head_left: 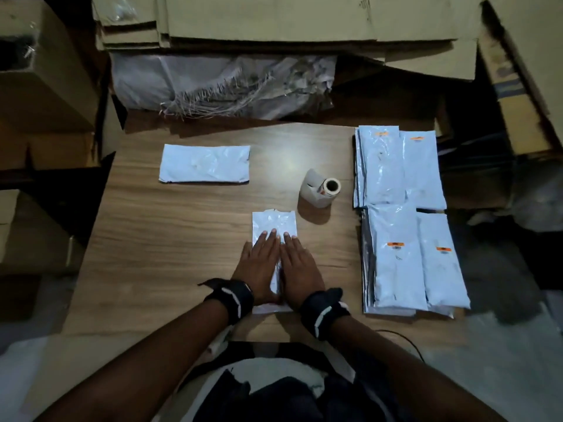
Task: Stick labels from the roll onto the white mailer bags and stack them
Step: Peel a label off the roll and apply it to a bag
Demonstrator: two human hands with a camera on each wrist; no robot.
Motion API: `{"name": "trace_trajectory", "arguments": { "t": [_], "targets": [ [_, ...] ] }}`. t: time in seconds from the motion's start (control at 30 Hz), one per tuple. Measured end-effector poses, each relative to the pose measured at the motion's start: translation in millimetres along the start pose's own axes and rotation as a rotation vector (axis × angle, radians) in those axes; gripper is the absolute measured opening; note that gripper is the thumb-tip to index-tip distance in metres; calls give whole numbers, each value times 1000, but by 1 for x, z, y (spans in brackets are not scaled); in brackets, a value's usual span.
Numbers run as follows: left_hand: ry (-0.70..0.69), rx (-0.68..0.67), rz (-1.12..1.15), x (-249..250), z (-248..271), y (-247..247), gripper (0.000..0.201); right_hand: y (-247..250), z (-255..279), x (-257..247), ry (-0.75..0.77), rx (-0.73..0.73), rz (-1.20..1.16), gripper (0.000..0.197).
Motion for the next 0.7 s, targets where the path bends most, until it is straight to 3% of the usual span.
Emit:
{"name": "trace_trajectory", "arguments": {
  "t": [0.2,0.4,0.57,0.63,0.7],
  "targets": [
    [61,-128,-11,-8,-17,-12,135,-34,-2,8,-23,-99,-6,69],
    [87,-168,13,-8,-18,-13,147,-34,-2,13,5,-103,8,71],
    [127,-205,0,0,-19,-7,153,-28,-8,19,46,-194,-71,75],
    [156,-240,3,4,-21,1,158,-19,-10,26,84,-145,-190,72],
    [186,-193,23,10,-25,19,151,-4,-12,40,36,-31,-292,61]
  ]
}}
Point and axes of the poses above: each hand's wrist, its own z-axis away from the middle knuckle, its own y-axis out of the back of the hand, x = y × z, the point moved 3 cm from there along -z, towards the middle knuckle, and after that the axes turned 11 degrees about z, right-handed, at the moved point
